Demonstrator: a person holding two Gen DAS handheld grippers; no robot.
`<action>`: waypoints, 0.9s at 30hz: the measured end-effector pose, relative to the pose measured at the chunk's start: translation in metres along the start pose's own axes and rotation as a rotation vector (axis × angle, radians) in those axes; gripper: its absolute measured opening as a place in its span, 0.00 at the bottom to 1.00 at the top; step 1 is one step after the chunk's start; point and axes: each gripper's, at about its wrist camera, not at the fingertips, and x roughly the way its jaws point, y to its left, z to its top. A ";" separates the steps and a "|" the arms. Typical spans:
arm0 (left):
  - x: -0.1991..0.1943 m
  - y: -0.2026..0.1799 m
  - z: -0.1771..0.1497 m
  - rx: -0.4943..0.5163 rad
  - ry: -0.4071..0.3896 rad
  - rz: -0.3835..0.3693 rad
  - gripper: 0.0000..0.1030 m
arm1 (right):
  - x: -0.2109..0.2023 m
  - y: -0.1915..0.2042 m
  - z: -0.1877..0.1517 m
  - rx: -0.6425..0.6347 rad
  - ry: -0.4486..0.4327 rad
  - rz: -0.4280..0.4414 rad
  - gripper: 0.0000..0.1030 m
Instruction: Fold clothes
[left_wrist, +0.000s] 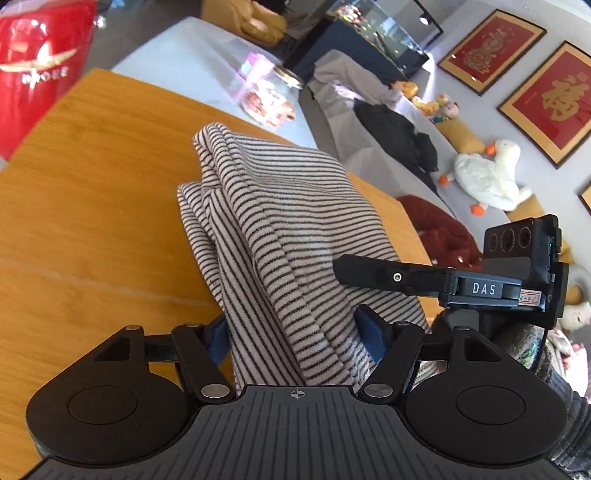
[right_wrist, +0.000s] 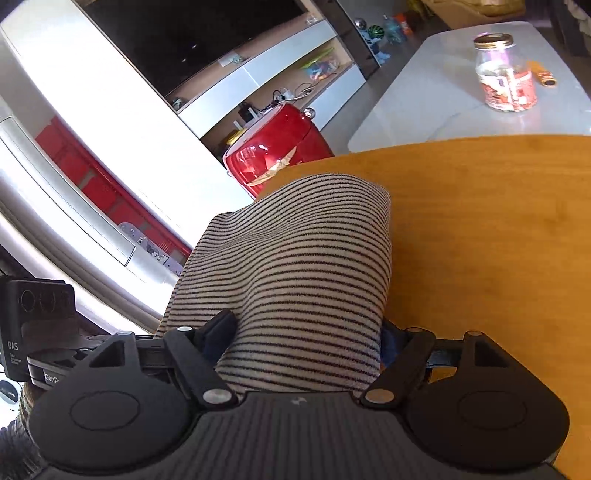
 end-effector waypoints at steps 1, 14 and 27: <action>-0.002 0.007 0.008 0.002 -0.022 0.023 0.71 | 0.013 0.003 0.009 -0.011 0.003 0.008 0.75; -0.034 0.041 0.059 0.088 -0.210 0.150 0.68 | 0.058 0.020 0.066 -0.170 -0.071 -0.106 0.96; -0.013 0.030 0.037 0.143 -0.193 0.163 0.69 | 0.026 0.043 0.002 -0.314 -0.098 -0.319 0.99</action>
